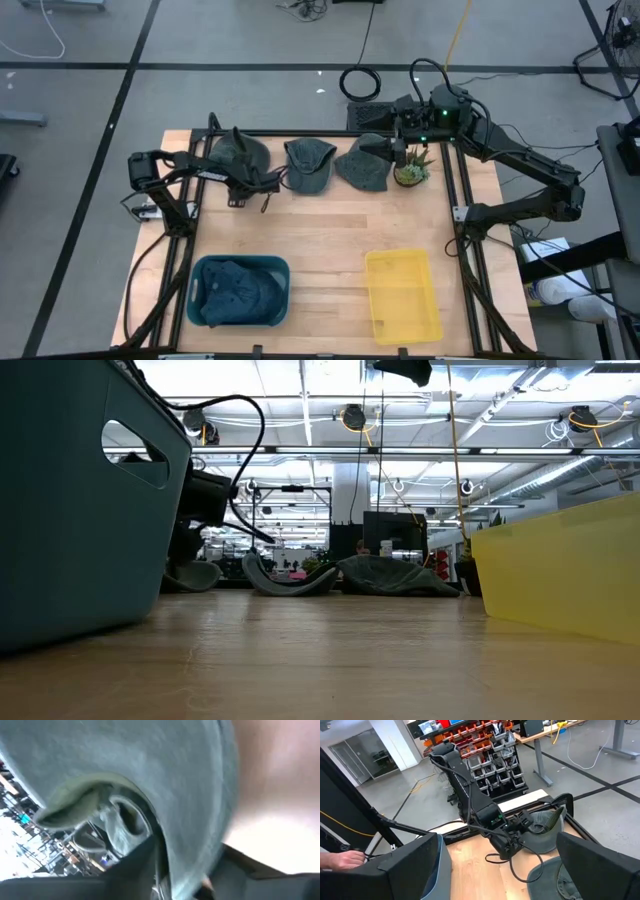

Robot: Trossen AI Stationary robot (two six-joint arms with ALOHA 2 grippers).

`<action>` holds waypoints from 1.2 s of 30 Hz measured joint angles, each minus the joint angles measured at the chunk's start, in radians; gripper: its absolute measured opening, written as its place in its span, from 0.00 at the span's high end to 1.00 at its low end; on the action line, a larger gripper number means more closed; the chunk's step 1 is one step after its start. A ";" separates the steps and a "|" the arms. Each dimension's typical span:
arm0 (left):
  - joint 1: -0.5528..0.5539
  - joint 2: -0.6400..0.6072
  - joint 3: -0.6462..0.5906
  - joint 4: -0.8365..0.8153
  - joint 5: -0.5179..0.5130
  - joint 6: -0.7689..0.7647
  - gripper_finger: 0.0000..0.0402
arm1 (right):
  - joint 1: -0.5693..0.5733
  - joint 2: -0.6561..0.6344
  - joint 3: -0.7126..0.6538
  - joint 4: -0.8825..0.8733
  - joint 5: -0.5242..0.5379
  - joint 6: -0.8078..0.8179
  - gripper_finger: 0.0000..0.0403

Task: Pick & Place hat
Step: Put the left gray cap into the yellow bin

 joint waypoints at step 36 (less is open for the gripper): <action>-0.120 -0.409 0.323 -0.197 0.203 -0.326 0.98 | 0.000 0.000 0.000 0.198 0.005 0.067 0.02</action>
